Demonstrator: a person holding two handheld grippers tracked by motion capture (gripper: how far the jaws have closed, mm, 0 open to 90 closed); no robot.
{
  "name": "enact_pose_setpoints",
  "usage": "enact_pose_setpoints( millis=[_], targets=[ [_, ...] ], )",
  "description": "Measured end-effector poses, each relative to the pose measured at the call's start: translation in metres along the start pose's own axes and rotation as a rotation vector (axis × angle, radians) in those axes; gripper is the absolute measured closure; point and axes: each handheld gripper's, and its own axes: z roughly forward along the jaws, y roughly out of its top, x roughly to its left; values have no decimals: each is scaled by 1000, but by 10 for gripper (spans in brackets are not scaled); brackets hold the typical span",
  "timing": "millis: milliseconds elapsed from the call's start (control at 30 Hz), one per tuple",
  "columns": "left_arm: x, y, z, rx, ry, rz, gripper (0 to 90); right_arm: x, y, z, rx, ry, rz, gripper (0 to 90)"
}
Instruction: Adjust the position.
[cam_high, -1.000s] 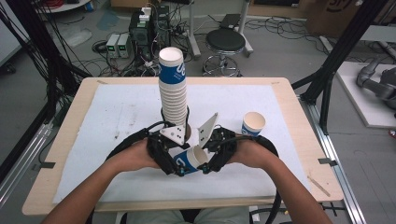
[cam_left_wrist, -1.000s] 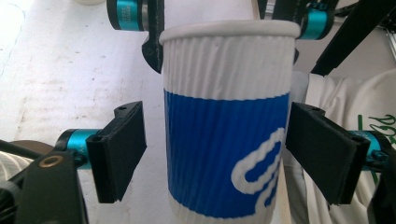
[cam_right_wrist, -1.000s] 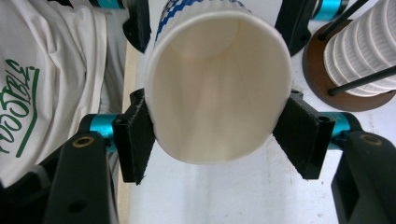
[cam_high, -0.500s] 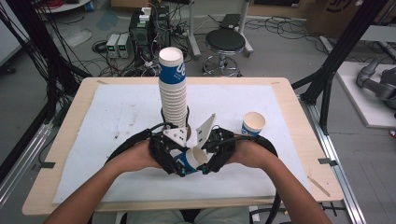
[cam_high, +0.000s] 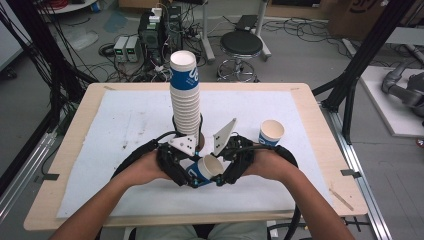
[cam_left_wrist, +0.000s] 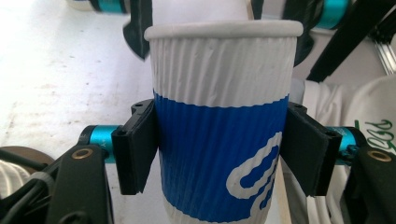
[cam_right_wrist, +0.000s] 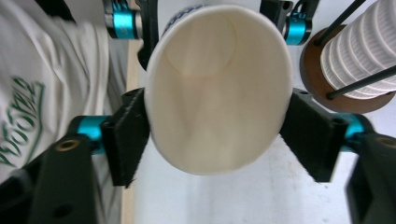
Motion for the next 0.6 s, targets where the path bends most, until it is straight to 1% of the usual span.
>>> enact_pose_setpoints(
  millis=[33,67,100,133,167,200,233,267,300,333,367,400,433,467,500,600],
  targets=[
    [0,-2,-2,-11,1,-2,321,1,-4,-3,-30,-8,17,221],
    [1,-7,-4,-41,12,-10,321,0,-7,-4,-55,-12,23,220],
    [1,-7,-4,-41,12,-10,320,0,-7,-4,-55,-12,23,220],
    [2,-10,-5,-58,14,-19,319,-1,-13,-7,-102,-4,46,220],
    [2,-13,-7,-74,21,-27,319,-1,-13,-7,-102,-4,46,220],
    [2,-16,-8,-88,27,-35,319,-1,-17,-9,-132,-9,61,220],
    [2,-22,-10,-137,33,-50,316,-2,-25,-12,-203,-7,93,220],
    [2,-25,-11,-167,31,-54,316,-2,-29,-14,-239,-8,105,220],
    [2,-25,-11,-167,31,-54,316,-2,-29,-14,-239,-8,105,220],
    [1,-31,-13,-208,45,-55,316,-3,-38,-17,-312,-25,125,212],
    [1,-31,-13,-208,45,-55,316,-3,-38,-17,-312,-25,125,212],
    [1,-34,-14,-231,57,-54,315,-3,-48,-20,-378,-36,154,211],
    [0,-41,-16,-281,81,-63,313,-3,-52,-22,-405,-54,161,211],
    [0,-41,-16,-281,81,-63,308,-3,-52,-22,-405,-54,161,211],
    [-1,-44,-17,-312,95,-75,308,-2,-56,-23,-430,-76,174,210],
    [-1,-53,-22,-402,141,-84,308,0,-67,-27,-496,-115,200,210]
  ],
)
